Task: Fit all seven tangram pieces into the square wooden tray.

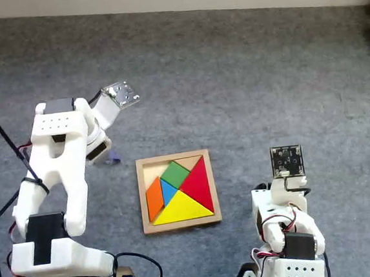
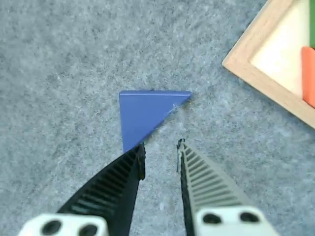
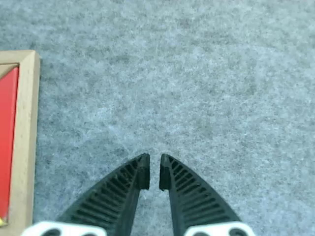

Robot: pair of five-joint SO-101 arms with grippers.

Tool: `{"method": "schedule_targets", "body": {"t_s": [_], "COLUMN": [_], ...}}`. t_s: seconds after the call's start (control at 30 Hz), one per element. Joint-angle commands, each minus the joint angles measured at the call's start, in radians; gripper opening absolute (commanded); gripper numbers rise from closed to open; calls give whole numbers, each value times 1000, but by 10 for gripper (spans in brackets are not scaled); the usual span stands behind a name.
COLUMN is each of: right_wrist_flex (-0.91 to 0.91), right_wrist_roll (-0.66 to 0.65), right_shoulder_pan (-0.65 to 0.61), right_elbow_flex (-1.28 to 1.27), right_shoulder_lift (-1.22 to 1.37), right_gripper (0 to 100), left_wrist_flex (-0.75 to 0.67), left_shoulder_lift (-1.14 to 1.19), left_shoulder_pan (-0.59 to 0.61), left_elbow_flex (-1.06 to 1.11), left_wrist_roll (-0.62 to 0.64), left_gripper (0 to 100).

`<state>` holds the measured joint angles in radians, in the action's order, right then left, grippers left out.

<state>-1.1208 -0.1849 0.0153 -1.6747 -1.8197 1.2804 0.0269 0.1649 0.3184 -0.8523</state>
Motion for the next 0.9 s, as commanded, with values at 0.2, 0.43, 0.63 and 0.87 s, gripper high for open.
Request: {"method": "schedule_targets", "body": {"t_s": [0.2,0.43,0.63,0.87], "right_wrist_flex": [13,13,13,13], "right_wrist_roll": [2,2,2,2], "right_shoulder_pan": [10,10,10,10], "right_elbow_flex": [-104,-104,-104,-104], "right_shoulder_lift": [-16,-16,-16,-16], "right_gripper": [52,52,52,52], "left_wrist_flex": [-130,-187,-150,34], "left_shoulder_lift": [-45,-28,163,377], "left_shoulder_pan": [-16,-21,-19,-22], "left_elbow_flex": [31,22,-142,-423], "left_wrist_roll": [49,61,64,60], "left_gripper": [244,245,246,246]}}
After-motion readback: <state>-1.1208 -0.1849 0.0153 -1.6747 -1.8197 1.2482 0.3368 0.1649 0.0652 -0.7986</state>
